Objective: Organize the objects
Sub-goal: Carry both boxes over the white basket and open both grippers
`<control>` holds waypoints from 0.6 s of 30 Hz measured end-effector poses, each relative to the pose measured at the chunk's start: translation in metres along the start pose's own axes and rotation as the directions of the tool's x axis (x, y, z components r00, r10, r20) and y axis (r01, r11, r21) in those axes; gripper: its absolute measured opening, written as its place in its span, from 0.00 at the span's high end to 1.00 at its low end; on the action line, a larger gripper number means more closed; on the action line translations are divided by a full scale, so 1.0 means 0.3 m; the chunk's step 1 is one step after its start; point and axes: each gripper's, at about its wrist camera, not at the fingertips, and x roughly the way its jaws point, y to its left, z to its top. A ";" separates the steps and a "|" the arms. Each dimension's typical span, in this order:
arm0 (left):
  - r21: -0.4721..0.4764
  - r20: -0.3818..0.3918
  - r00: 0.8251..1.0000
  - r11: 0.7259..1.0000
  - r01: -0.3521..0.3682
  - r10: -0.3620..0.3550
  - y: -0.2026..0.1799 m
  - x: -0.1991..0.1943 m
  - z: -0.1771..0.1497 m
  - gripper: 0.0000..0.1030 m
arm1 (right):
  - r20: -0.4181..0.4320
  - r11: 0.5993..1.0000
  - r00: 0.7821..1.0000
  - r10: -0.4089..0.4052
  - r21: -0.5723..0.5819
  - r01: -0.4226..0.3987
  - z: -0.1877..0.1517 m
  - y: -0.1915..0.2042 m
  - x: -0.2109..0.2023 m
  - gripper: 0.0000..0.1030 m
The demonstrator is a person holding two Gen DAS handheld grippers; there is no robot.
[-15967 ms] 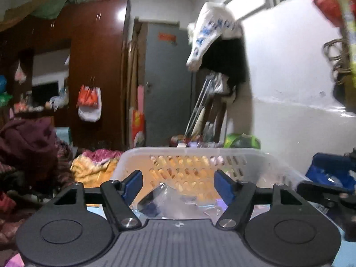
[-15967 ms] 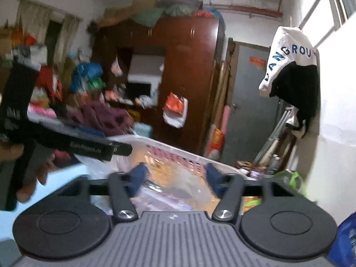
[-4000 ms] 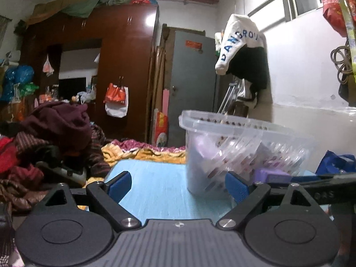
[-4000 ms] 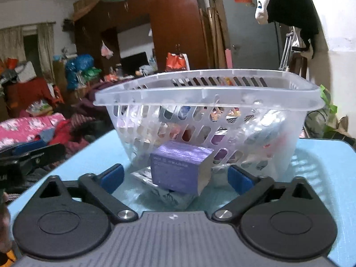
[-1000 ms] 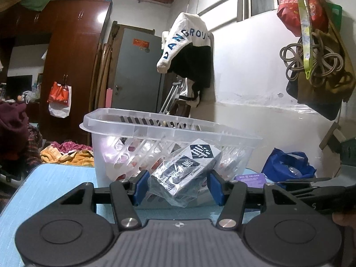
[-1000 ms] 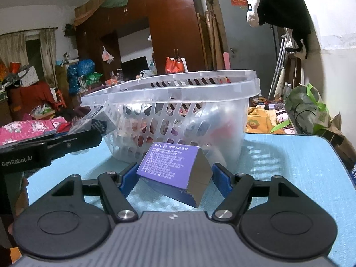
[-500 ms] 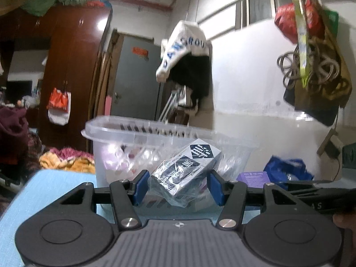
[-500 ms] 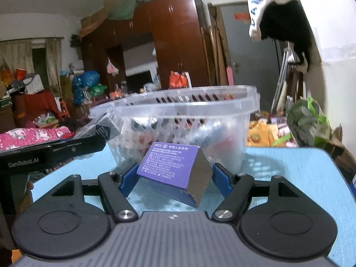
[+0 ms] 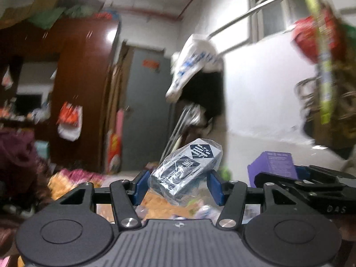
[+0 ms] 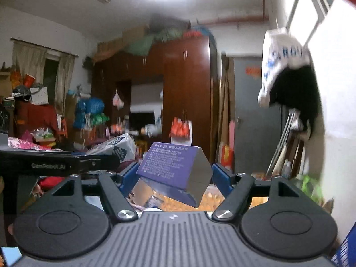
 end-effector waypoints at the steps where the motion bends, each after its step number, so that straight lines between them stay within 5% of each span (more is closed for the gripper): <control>1: -0.015 -0.026 1.000 1.000 -0.010 0.010 0.012 0.043 -0.004 0.41 | -0.018 1.000 1.000 0.004 0.006 -0.004 -0.013 -0.009 0.033 0.27; 3: -0.031 -0.060 0.998 0.999 -0.034 0.032 0.029 0.110 -0.018 0.32 | -0.029 1.000 0.999 -0.026 0.004 0.026 -0.043 -0.016 0.088 0.23; 5: -0.004 -0.084 0.993 0.996 -0.084 0.083 0.029 0.153 -0.038 0.18 | -0.070 0.998 0.996 -0.057 0.013 0.058 -0.068 -0.017 0.121 0.00; 7: 0.029 -0.084 0.986 0.990 -0.140 0.141 0.028 0.167 -0.058 0.18 | -0.069 0.996 0.994 -0.084 0.009 0.085 -0.085 -0.017 0.130 0.01; 13: 0.017 -0.024 0.996 0.996 -0.089 0.089 0.043 0.057 -0.083 0.17 | -0.069 0.999 0.997 -0.039 0.017 0.041 -0.098 -0.009 0.022 0.00; 16: 0.030 0.060 0.991 0.993 -0.118 0.116 0.030 -0.037 -0.098 0.00 | -0.087 0.999 0.995 -0.043 -0.036 0.040 -0.103 0.003 -0.035 0.00; 18: 0.050 0.040 0.991 0.991 -0.128 0.126 0.017 -0.069 -0.098 0.00 | -0.134 0.997 0.988 -0.076 -0.023 0.073 -0.107 0.005 -0.063 0.00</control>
